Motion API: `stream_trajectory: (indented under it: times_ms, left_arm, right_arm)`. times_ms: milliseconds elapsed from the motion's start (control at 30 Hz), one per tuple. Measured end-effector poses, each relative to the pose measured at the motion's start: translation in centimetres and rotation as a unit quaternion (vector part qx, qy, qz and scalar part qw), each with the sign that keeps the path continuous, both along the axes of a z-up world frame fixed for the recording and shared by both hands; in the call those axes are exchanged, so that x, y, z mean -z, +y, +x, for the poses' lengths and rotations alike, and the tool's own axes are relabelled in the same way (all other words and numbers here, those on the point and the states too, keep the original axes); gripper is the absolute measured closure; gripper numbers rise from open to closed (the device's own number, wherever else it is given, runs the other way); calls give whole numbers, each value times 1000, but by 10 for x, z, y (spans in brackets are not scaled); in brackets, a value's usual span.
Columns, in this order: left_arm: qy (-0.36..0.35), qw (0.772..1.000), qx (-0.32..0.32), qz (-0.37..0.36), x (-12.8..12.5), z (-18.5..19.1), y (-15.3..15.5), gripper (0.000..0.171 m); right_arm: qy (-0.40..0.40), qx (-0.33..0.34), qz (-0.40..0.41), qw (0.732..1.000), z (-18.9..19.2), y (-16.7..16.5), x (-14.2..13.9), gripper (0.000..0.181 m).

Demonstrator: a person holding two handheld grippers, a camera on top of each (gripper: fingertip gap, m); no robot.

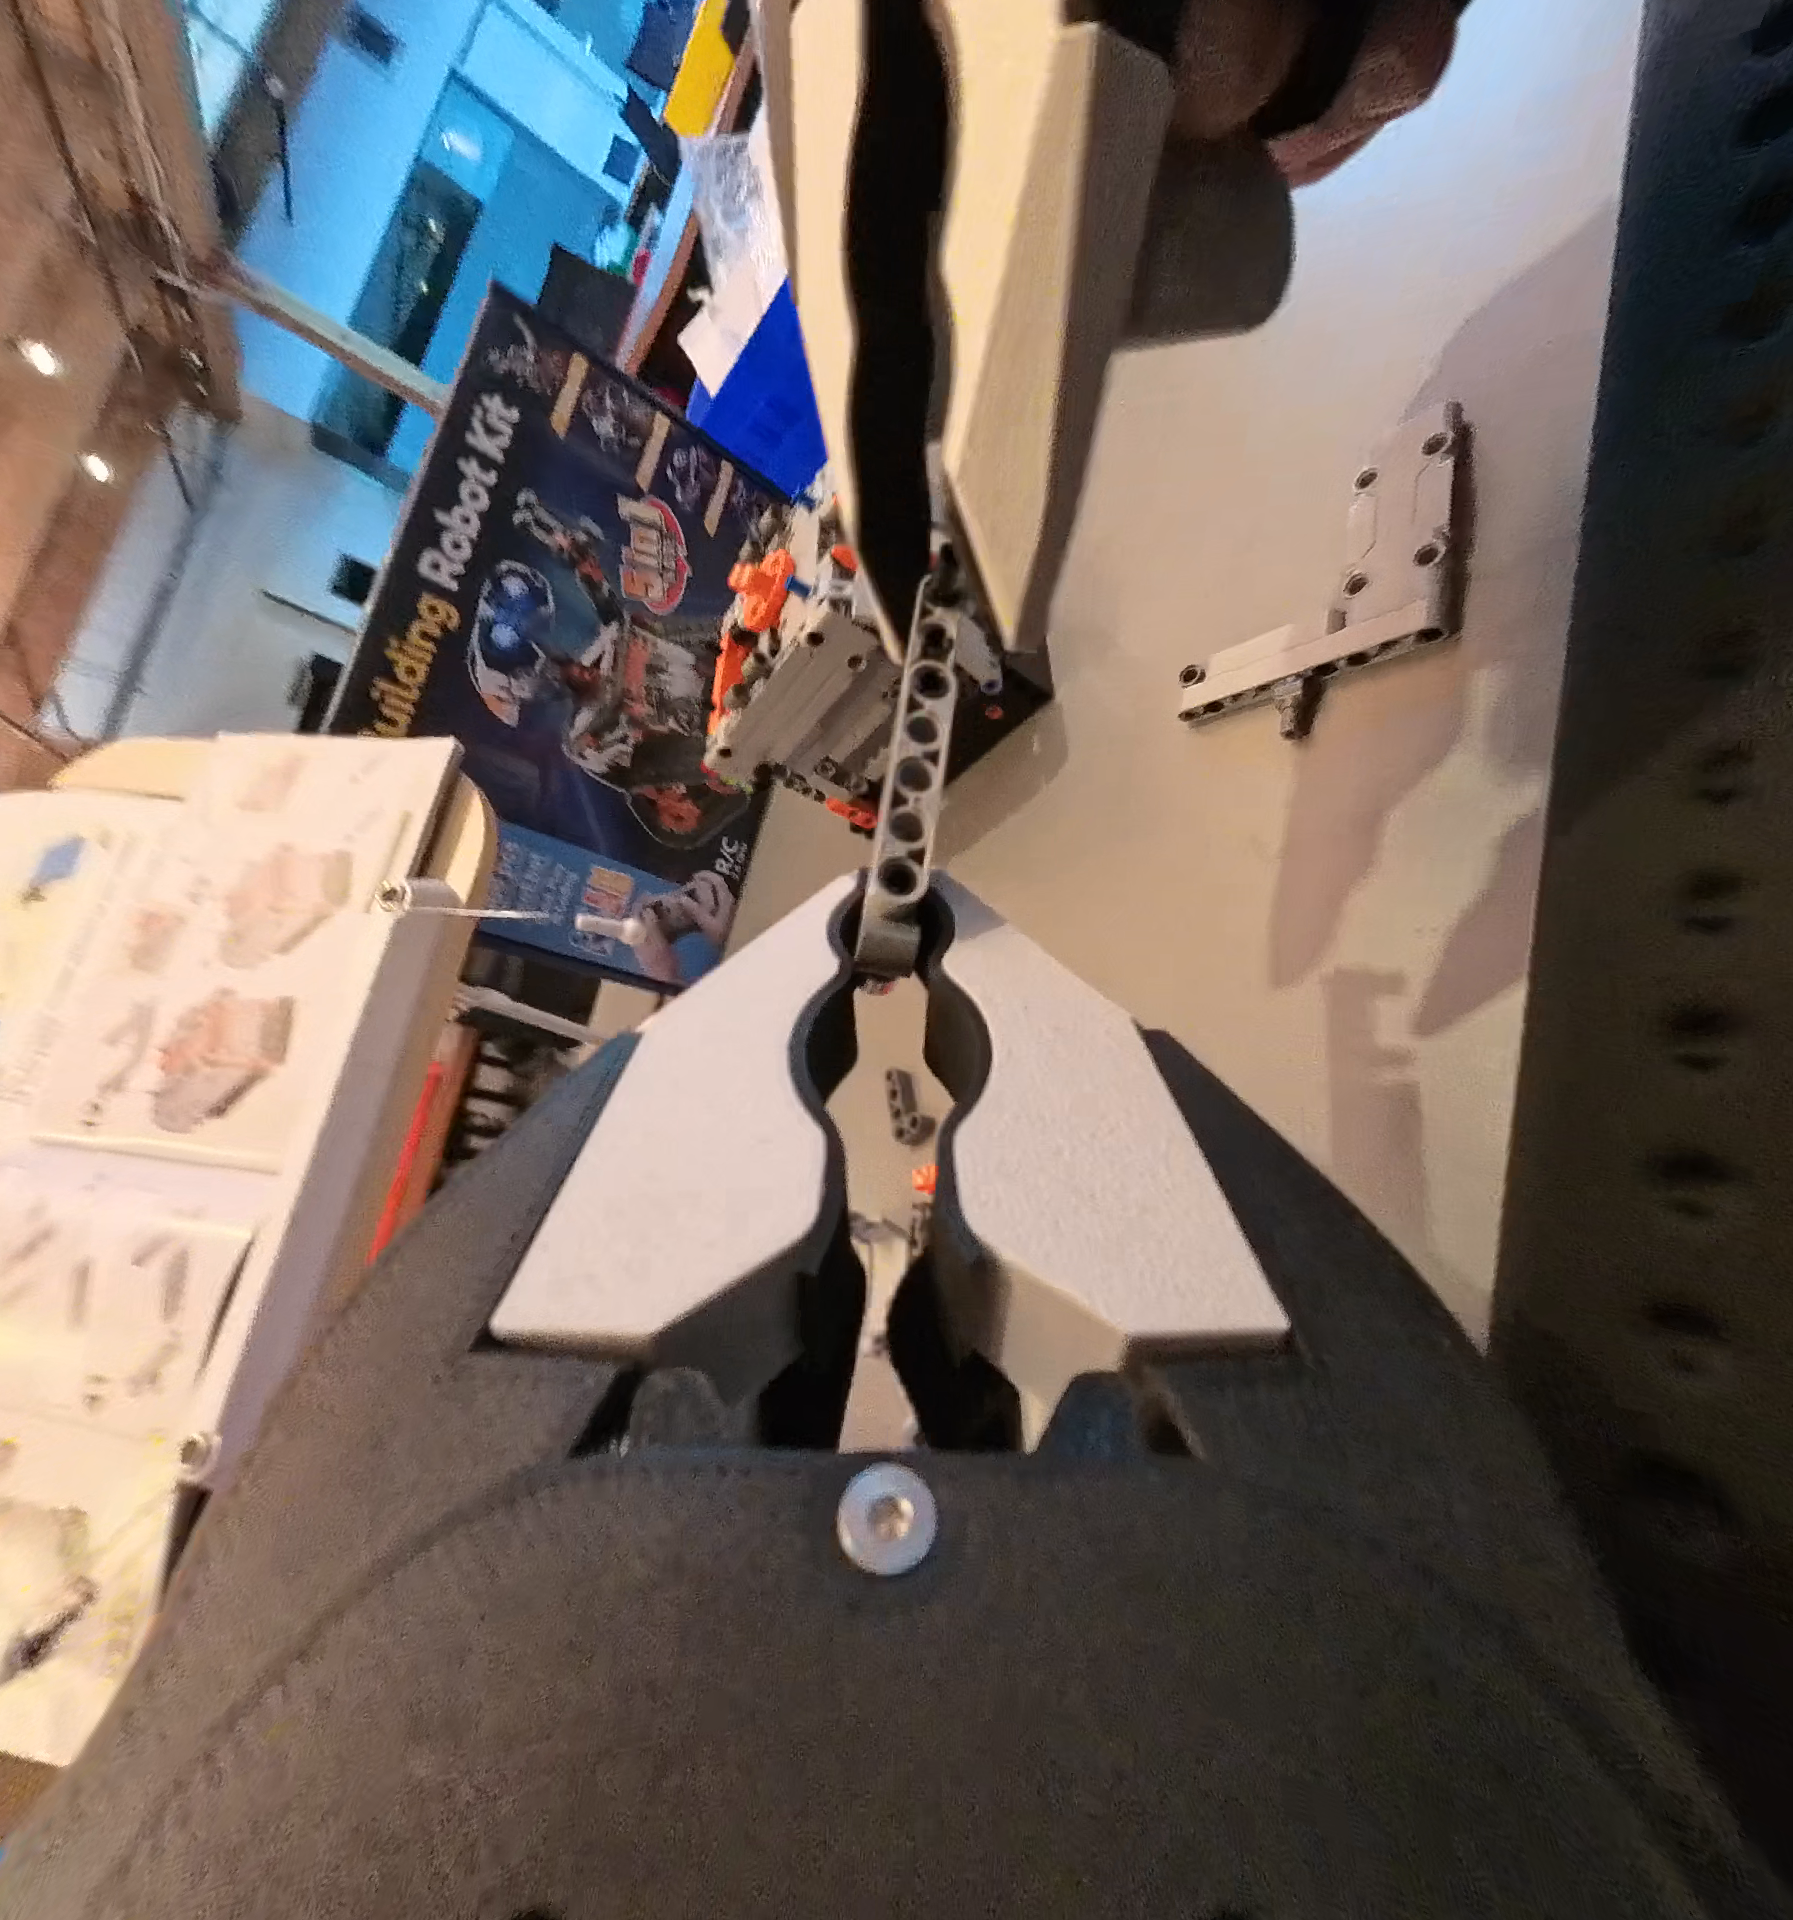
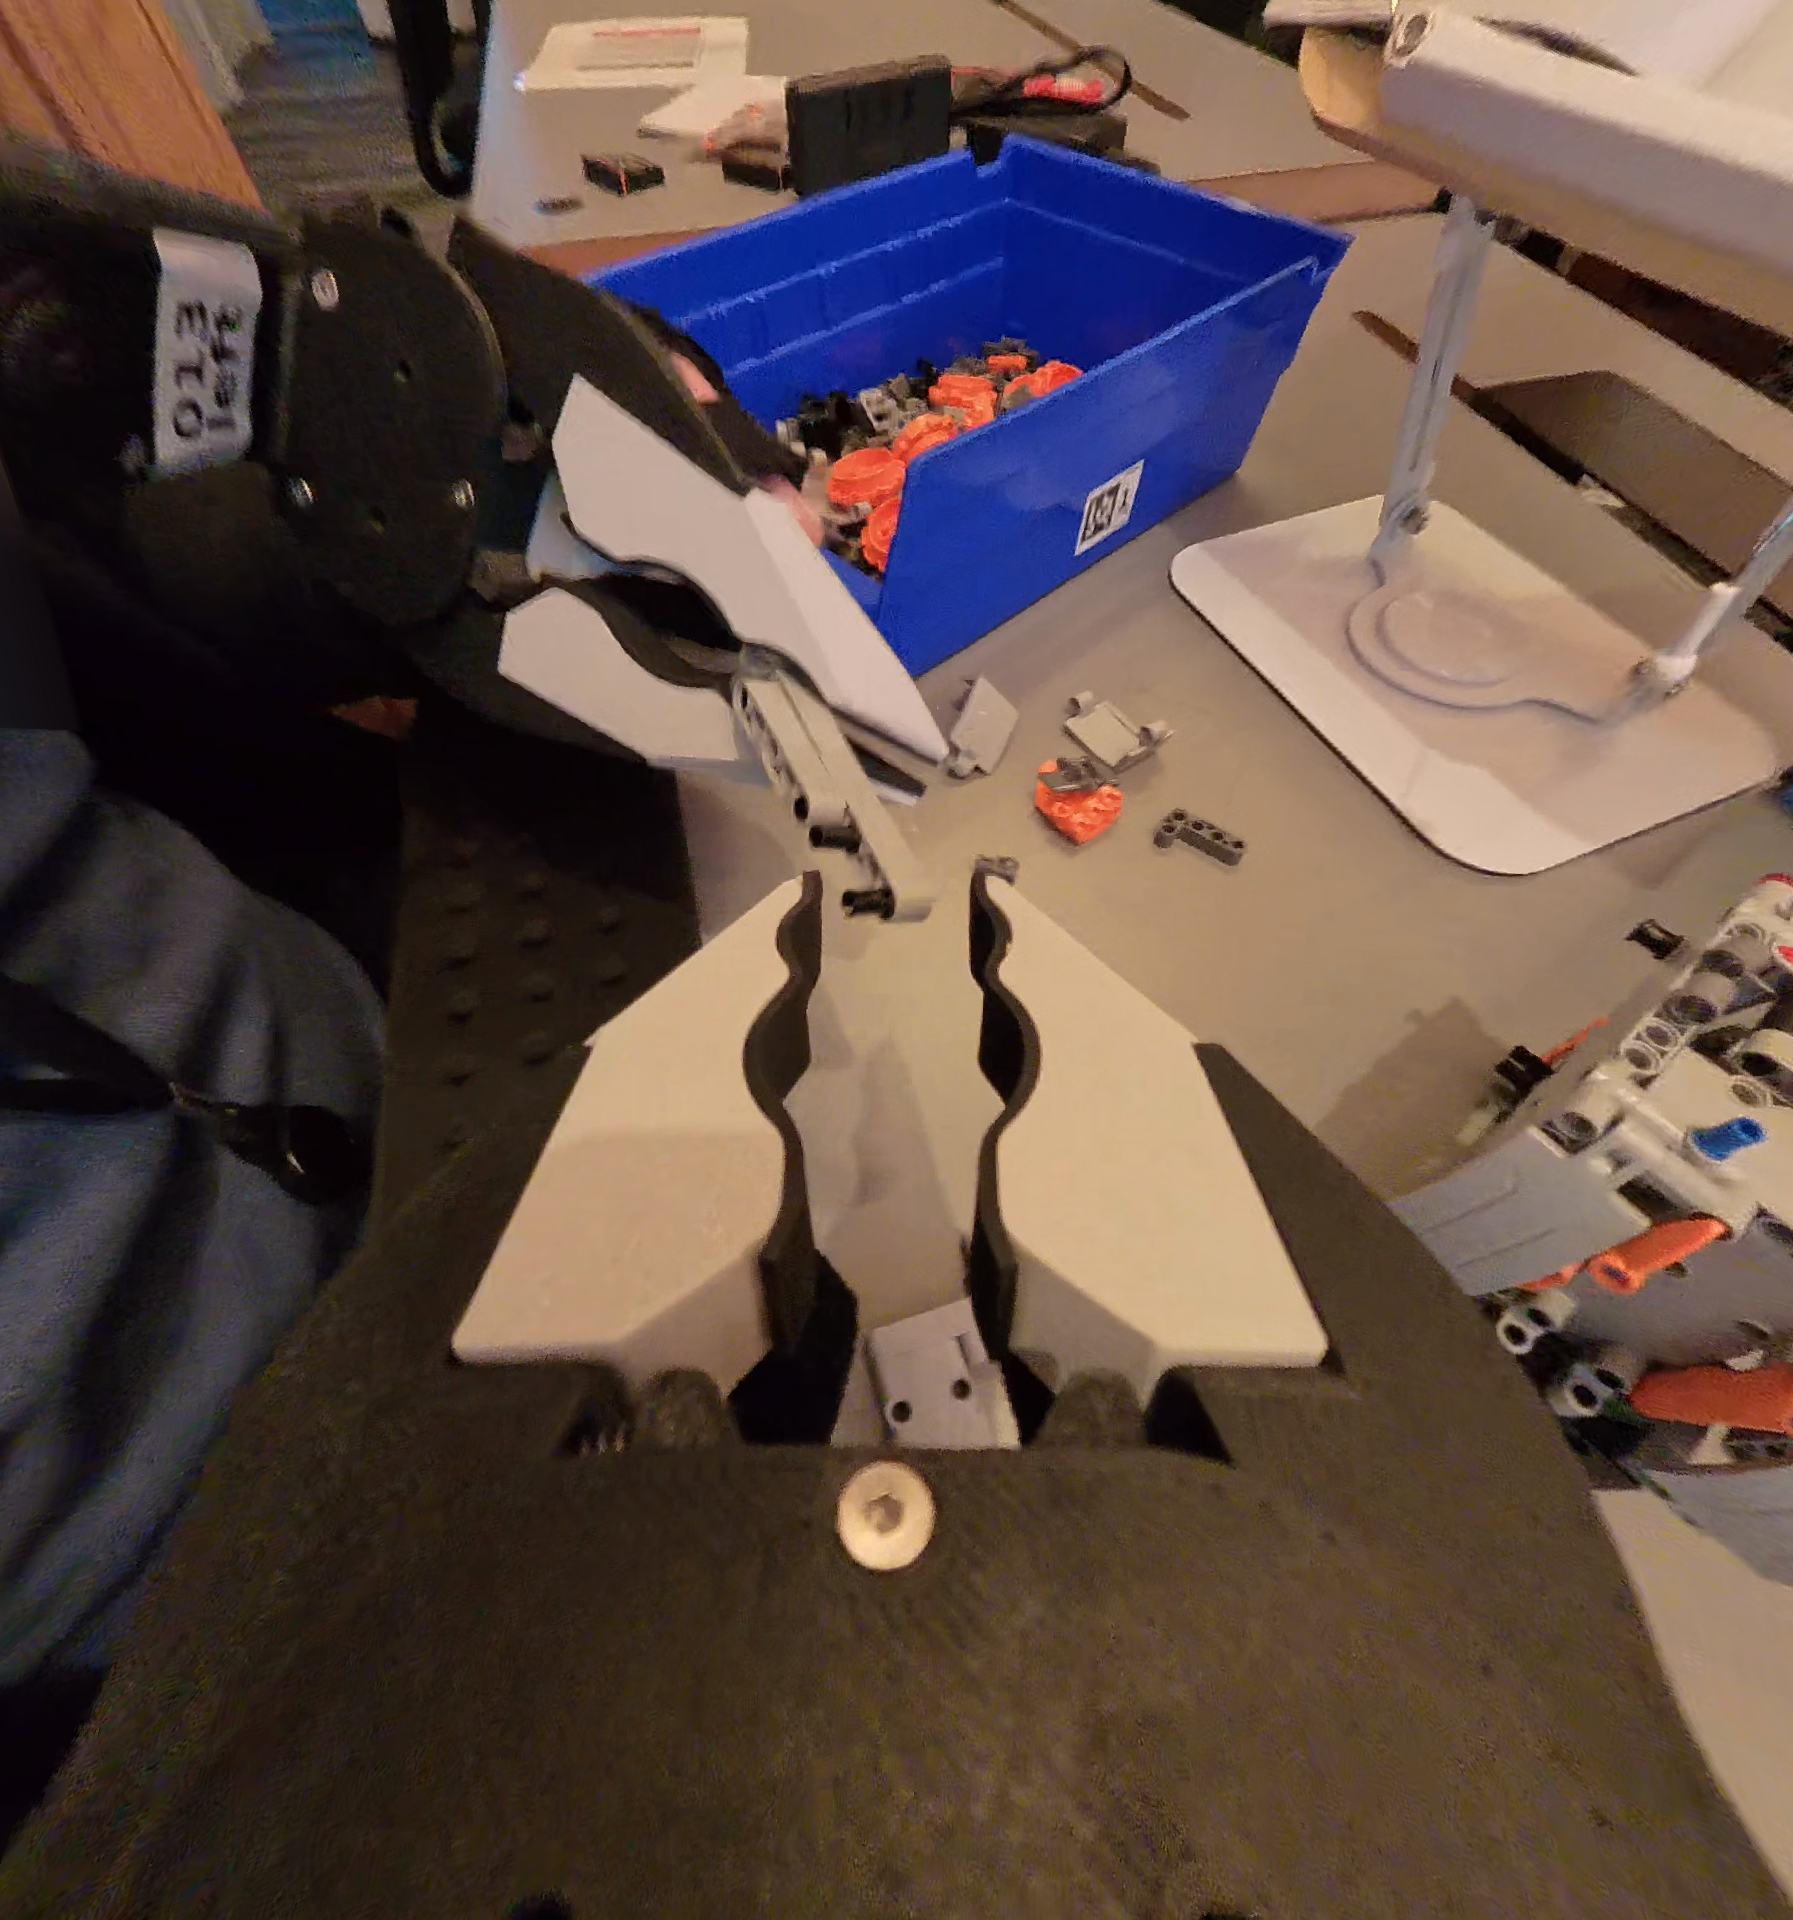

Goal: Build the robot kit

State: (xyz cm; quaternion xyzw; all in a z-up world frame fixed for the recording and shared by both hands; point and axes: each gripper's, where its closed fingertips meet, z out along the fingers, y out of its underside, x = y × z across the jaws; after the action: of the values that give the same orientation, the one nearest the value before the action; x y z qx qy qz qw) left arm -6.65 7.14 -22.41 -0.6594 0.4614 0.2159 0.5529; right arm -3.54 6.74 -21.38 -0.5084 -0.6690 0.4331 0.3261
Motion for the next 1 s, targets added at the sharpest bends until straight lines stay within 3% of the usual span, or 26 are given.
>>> stream_trajectory:
  times_ms: [133, 333, 433, 500, 633, 700, 833, 1000]
  left_arm:
    - [39, 999, 13, 7, 6, 9, -2, 169]
    - [12, 999, 29, -27, 15, 14, -2, 167]
    - [-52, 994, 54, -85, 22, 21, -5, 145]
    - [-118, 980, 77, -143, 26, 24, -9, 142]
    - [-254, 929, 126, -238, 21, 34, -18, 139]
    - [-292, 908, 139, -268, 22, 36, -21, 150]
    - [-363, 866, 166, -301, 12, 40, -23, 150]
    - [-396, 848, 168, -308, 7, 37, -21, 155]
  right_arm:
    - [-3, -11, -20, 1000, 7, -6, 1, 166]
    - [-6, -7, 8, 1000, 12, -9, 10, 167]
    - [9, 8, 44, 999, 14, -6, 11, 168]
    - [10, 13, 70, 997, 17, -3, 13, 168]
    - [28, 16, 101, 994, 20, 1, 9, 168]
    - [31, 14, 113, 993, 20, 1, 8, 168]
    - [39, 13, 137, 990, 19, 1, 9, 168]
    - [34, 15, 169, 985, 15, 2, 15, 168]
